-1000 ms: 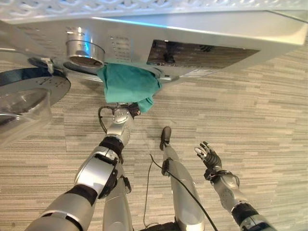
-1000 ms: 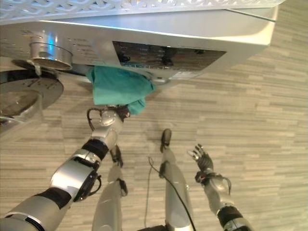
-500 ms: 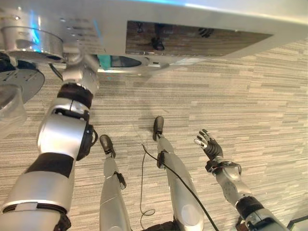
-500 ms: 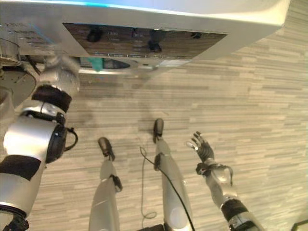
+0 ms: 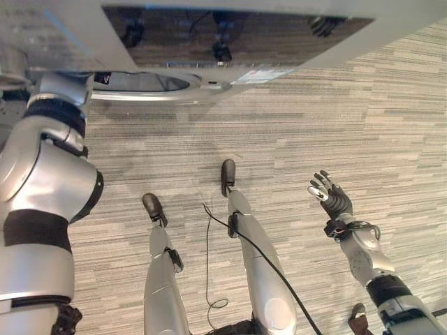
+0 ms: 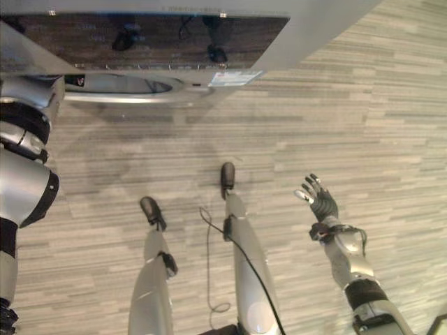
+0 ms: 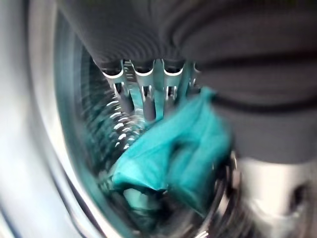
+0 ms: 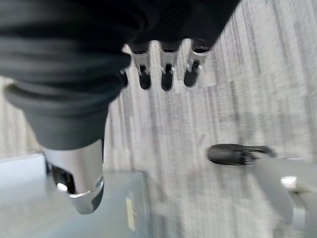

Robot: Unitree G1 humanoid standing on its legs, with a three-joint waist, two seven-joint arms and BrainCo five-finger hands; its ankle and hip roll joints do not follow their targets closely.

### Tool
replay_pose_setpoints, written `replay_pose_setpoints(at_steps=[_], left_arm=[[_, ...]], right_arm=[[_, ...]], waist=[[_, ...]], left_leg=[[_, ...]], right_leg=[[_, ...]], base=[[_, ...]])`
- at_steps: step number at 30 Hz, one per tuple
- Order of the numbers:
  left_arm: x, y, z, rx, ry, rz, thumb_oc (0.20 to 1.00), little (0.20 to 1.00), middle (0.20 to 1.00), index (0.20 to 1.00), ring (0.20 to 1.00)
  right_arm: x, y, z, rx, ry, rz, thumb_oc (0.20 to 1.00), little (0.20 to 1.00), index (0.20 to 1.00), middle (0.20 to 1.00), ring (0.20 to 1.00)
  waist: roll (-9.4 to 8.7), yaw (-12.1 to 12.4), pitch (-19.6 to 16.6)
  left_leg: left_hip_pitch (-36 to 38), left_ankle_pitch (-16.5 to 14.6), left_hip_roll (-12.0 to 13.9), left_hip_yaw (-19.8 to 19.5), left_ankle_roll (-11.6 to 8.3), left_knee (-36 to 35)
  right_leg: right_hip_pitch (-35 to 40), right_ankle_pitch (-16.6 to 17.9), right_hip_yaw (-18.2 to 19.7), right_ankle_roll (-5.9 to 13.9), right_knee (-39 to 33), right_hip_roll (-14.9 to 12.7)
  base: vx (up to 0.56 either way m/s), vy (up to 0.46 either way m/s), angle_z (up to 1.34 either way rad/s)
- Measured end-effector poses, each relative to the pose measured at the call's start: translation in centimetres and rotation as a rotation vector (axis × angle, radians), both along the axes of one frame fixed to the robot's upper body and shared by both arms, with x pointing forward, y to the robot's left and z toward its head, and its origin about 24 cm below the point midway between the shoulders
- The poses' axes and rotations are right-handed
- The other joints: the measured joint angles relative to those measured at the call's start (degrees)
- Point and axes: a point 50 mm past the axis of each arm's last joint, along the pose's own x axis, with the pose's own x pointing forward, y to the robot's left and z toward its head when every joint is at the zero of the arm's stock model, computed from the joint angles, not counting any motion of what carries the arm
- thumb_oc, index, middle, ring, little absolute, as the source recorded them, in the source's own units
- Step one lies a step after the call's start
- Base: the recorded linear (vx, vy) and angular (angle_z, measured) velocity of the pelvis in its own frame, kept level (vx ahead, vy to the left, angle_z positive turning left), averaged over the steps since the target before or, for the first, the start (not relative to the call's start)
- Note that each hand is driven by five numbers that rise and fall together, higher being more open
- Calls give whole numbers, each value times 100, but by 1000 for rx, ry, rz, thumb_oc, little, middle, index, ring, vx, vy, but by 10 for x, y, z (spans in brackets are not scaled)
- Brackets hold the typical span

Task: Grab the laundry basket,head to the washer,open it,put in the laundry and shut it.

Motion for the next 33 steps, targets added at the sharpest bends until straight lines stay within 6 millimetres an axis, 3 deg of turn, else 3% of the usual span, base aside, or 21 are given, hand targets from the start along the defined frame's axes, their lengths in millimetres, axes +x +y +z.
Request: replay_pose_setpoints(at_steps=[3,6,8,9,11,12,13,15,17,19,20,21,22,23,25,27,28,29,31,32,33], left_arm=[[9,-22,-14,493,133,85,1000,1000,1000,1000,1000],[14,-60,-22,727,134,21,1000,1000,1000,1000,1000],[14,-89,-27,810,95,-77,1000,1000,1000,1000,1000],[13,-93,-25,813,80,-89,1000,1000,1000,1000,1000],[-7,-99,-48,368,-51,-344,1000,1000,1000,1000,1000],[-31,-78,-85,119,-84,-427,1000,1000,1000,1000,1000],[-45,-62,-122,-6,-50,-429,1000,1000,1000,1000,1000],[-49,-57,-213,-251,142,-357,1000,1000,1000,1000,1000],[-75,-46,-299,-422,379,-239,1000,1000,1000,1000,1000],[-134,-41,-373,-587,610,-177,1000,1000,1000,1000,1000],[-166,-37,-401,-646,708,-137,1000,1000,1000,1000,1000],[-210,-28,-430,-738,818,-79,1000,1000,1000,1000,1000],[-244,-25,-453,-775,930,-14,1000,1000,1000,1000,1000],[-272,-21,-470,-817,1017,50,1000,1000,1000,1000,1000],[-318,-8,-497,-937,1148,233,1000,1000,1000,1000,1000],[-361,-1,-512,-1034,1225,426,1000,1000,1000,1000,1000],[-373,2,-517,-1111,1202,535,1000,1000,1000,1000,1000],[-378,3,-519,-1166,1185,612,1000,1000,1000,1000,1000],[-381,2,-521,-1228,1163,682,1000,1000,1000,1000,1000],[-381,2,-521,-1228,1163,682,1000,1000,1000,1000,1000],[-372,3,-521,-1294,1092,739,1000,1000,1000,1000,1000]], right_arm=[[-5,2,-6,-28,23,33,1000,1000,1000,1000,1000],[-5,1,-6,-38,25,36,1000,1000,1000,1000,1000],[-6,2,-6,-40,26,42,1000,1000,1000,1000,1000],[-6,3,-5,-38,23,45,1000,1000,1000,1000,1000],[-11,9,-21,33,64,8,1000,1000,1000,1000,1000],[-15,20,-32,94,83,-3,1000,1000,1000,1000,1000],[-20,30,-43,132,110,-1,1000,1000,1000,1000,1000],[-32,30,-65,115,232,-7,1000,1000,1000,1000,1000],[-34,21,-68,99,254,-51,1000,1000,1000,1000,1000],[-44,-7,-76,79,302,-200,1000,1000,1000,1000,1000],[-57,-16,-86,62,358,-250,1000,1000,1000,1000,1000],[-77,-32,-100,37,449,-323,1000,1000,1000,1000,1000],[-103,-43,-114,13,542,-380,1000,1000,1000,1000,1000],[-123,-49,-122,-7,597,-406,1000,1000,1000,1000,1000],[-147,-58,-132,-23,683,-463,1000,1000,1000,1000,1000],[-167,-68,-136,-21,727,-543,1000,1000,1000,1000,1000],[-172,-68,-139,-5,740,-570,1000,1000,1000,1000,1000],[-177,-67,-140,3,747,-586,1000,1000,1000,1000,1000],[-178,-68,-139,3,734,-600,1000,1000,1000,1000,1000],[-178,-68,-139,3,734,-600,1000,1000,1000,1000,1000],[-164,-70,-126,3,640,-609,1000,1000,1000,1000,1000]], waist=[[22,111,-23],[46,107,-34],[56,134,-33],[72,174,-25],[277,501,69],[340,498,57],[406,568,32],[676,885,-108],[684,919,-133],[642,942,-298],[662,983,-613],[665,1012,-665],[759,1029,-1069],[815,1062,-1429],[771,1062,-1633],[798,1087,-2183],[750,1088,-2247],[654,1114,-2322],[451,1183,-2488],[451,1183,-2488],[293,1188,-2525]], left_leg=[[-112,8,-7,-10,-12,-2],[-98,16,7,7,-2,-3],[-39,50,3,11,-29,-2],[-18,71,0,10,-37,-1],[279,234,-36,30,-17,2],[479,225,-36,18,-23,0],[580,222,-36,23,-23,1],[803,-11,-6,79,33,-1],[1171,-132,-112,137,154,-6],[1623,-266,-114,212,187,-6],[1679,-318,-83,254,211,3],[2273,-461,21,361,248,38],[2490,-564,98,385,383,52],[2579,-637,126,382,479,91],[3156,-636,249,340,466,338],[3270,-637,432,328,461,508],[3408,-613,538,321,431,594],[3413,-501,571,301,267,768],[3249,-98,592,57,-286,1002],[3249,-98,592,57,-286,1002],[2912,296,594,-350,-529,1293]], right_leg=[[-87,22,25,-29,-22,-4],[-70,42,28,-54,-30,9],[-35,46,35,-59,-5,0],[-11,49,29,-64,-2,-7],[326,12,-86,-99,66,-76],[507,-113,-107,-104,100,-89],[603,-186,-117,-102,144,-97],[756,-292,-101,-46,272,-77],[1035,-461,15,96,397,-155],[1439,-539,133,111,361,-152],[1470,-577,156,116,364,-115],[2057,-663,185,96,294,9],[2341,-709,180,103,151,119],[2424,-817,166,84,143,154],[3200,-897,221,67,-142,310],[3540,-900,241,61,-498,527],[3777,-894,274,47,-679,652],[3936,-843,313,-30,-841,698],[4047,-810,320,-79,-1081,738],[4047,-810,320,-79,-1081,738],[4075,-726,288,-235,-1209,808]], base=[[-12,10,7],[-8,5,-1],[-64,-5,-1],[-140,-30,5],[-78,7,14],[3,85,12],[8,82,11],[37,65,5],[85,41,-4],[162,20,-18],[181,-5,-37],[188,-9,-35],[240,-29,-29],[244,-25,-16],[202,-63,-26],[203,-114,-27],[116,-116,-21],[104,-117,-20],[80,-138,-8],[34,-100,6],[102,-61,15]])
